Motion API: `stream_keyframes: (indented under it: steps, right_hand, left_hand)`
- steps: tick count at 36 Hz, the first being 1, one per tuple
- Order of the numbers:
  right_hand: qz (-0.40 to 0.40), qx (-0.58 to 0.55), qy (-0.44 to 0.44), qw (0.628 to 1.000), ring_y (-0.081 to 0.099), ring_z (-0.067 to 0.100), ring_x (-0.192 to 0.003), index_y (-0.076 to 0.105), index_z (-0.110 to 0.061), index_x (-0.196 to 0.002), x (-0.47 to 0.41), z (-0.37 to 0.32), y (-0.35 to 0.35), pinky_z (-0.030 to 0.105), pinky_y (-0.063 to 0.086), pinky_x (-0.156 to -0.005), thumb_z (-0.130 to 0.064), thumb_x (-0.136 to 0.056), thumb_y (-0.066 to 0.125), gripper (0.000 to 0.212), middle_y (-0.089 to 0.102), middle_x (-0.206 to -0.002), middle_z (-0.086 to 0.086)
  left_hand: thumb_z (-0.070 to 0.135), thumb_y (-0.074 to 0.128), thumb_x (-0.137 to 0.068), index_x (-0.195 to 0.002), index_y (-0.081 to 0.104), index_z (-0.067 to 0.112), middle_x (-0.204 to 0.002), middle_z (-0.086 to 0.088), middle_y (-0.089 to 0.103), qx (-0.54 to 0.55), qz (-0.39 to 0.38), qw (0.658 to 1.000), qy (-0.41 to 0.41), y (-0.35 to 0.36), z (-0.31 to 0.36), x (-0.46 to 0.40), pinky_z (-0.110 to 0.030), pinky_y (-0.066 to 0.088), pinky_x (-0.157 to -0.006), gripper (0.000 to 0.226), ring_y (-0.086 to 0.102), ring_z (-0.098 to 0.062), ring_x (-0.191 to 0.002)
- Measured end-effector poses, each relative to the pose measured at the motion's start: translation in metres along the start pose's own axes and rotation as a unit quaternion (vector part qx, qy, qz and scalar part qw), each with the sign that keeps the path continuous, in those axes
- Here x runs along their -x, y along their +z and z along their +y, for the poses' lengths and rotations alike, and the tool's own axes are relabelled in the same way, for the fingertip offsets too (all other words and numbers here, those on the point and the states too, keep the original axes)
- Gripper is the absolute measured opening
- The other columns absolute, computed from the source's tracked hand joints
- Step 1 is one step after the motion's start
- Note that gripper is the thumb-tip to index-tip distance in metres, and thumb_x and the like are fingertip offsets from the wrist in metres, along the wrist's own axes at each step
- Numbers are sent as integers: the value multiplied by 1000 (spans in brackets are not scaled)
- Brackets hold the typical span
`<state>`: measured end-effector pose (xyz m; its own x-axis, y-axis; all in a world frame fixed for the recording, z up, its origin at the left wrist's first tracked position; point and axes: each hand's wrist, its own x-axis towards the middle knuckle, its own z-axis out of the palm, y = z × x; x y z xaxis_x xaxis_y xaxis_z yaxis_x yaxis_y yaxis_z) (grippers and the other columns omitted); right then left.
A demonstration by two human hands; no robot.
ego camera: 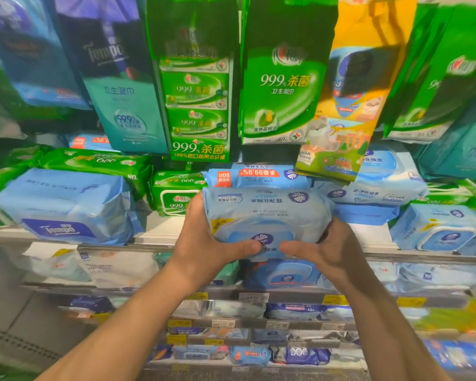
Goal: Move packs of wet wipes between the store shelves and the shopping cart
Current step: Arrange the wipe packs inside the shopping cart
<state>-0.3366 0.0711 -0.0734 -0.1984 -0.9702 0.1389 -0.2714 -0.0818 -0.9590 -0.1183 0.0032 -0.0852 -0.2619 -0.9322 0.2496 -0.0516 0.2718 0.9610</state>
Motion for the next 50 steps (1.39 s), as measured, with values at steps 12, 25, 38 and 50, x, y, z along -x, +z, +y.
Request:
stream_keyframes:
  steps: [12,25,38,50]
  right_hand:
    - [21,-75,-74,994,68,-11,-78,58,-33,-106,32,-18,31,10,52,-56,-31,-43,82,68,68,-102,-10]
    - [-121,-111,-122,979,66,-13,-86,53,-33,-113,66,-53,109,10,53,-62,-35,-50,80,68,69,-95,-37]
    - [-304,-173,-81,933,71,3,-102,48,-18,-131,176,-106,292,23,60,-80,-54,-54,93,96,74,-113,-18]
    - [-446,-183,-43,875,74,16,-99,61,-27,-119,314,-147,464,31,60,-75,-66,-45,91,89,76,-111,-7]
  left_hand:
    - [29,101,-50,-121,63,22,-126,-23,61,112,54,992,1,-14,29,57,-61,56,-85,81,64,-41,-115]
    - [46,93,-45,-123,39,37,-125,12,64,-14,190,980,-57,-84,53,152,-44,55,-95,96,63,-9,-116]
    - [55,87,-44,-115,47,34,-112,11,69,-1,390,911,-132,-219,91,333,-46,60,-85,84,71,-8,-100]
    - [26,93,-65,-105,45,30,-105,6,68,4,568,808,-158,-323,123,509,-34,63,-69,62,72,-2,-81]
